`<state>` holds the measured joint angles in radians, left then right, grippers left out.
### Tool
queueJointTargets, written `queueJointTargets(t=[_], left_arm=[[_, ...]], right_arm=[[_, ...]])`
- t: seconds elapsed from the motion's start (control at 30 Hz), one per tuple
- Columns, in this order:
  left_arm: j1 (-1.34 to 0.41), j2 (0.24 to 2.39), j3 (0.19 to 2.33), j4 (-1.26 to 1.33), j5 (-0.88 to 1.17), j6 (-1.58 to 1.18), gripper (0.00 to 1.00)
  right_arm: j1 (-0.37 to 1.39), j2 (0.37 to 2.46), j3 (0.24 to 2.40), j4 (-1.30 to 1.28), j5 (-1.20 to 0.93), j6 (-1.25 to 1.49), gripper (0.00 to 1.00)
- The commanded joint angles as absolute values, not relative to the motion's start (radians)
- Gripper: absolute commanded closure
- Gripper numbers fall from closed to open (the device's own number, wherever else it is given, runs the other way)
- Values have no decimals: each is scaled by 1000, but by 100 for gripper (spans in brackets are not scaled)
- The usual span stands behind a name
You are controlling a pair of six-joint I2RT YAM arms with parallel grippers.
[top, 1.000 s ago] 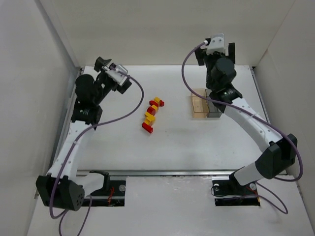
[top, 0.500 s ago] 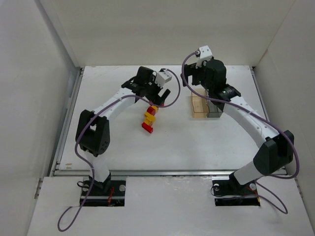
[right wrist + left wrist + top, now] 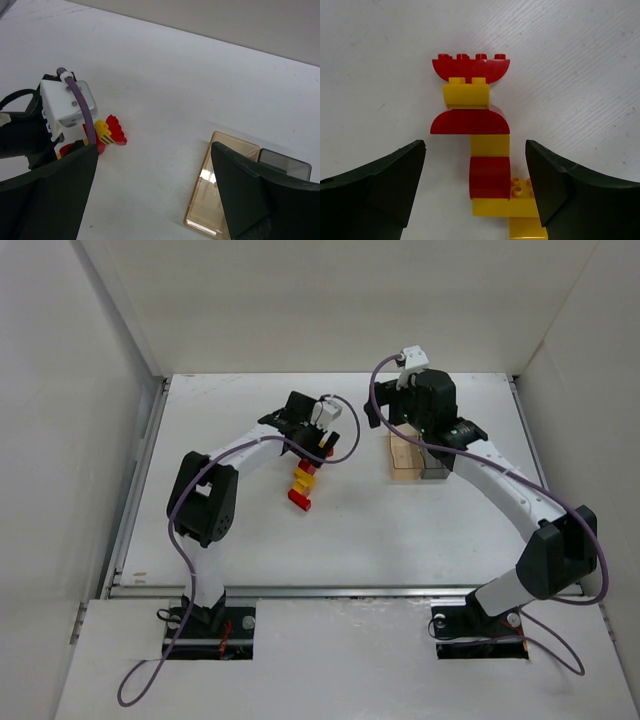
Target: Sort the legos into containers by color
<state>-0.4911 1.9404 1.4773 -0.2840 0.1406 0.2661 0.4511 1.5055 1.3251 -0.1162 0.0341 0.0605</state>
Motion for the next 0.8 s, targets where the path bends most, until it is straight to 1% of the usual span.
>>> queueJointTargets(t=[0.0,0.1,0.13,0.23,0.27,0.37,0.4,0.5,0.53,0.67,0.7,0.73,0.77], left_arm=[[-505,1919,1451,-302,150,235,22],[-514,1931,1451,-321,118,235,22],[-514,1945,1451,-321,104,235,26],[-514,1979,1451,-331,89,255,34],[-514,1993,1463,-340,74,255,39],[-514,1993,1463,-341,83,255,48],[-514,1993,1463,-341,83,255,52],[-514,1993,1473,-331,83,255,54],[-514,1993,1473,-331,83,255,56],[-514,1993,1463,-313,83,255,83],[-514,1993,1463,-313,83,255,96],[-514,1993,1463,-313,93,255,100],[-514,1993,1476,-322,94,255,100]], right_arm=[[446,1466,1321,-95,11,78,1],[446,1476,1312,-95,-11,87,1],[446,1476,1312,-95,-21,87,1],[446,1485,1312,-95,-31,97,1],[446,1485,1312,-95,-31,97,1],[446,1485,1302,-95,-31,97,1],[446,1485,1302,-95,-31,97,1],[446,1476,1293,-95,-31,97,1],[446,1476,1293,-95,-31,97,1],[446,1476,1293,-95,-31,97,1],[446,1476,1293,-95,-31,97,1],[446,1476,1293,-95,-31,106,1],[446,1465,1284,-95,-40,106,1]])
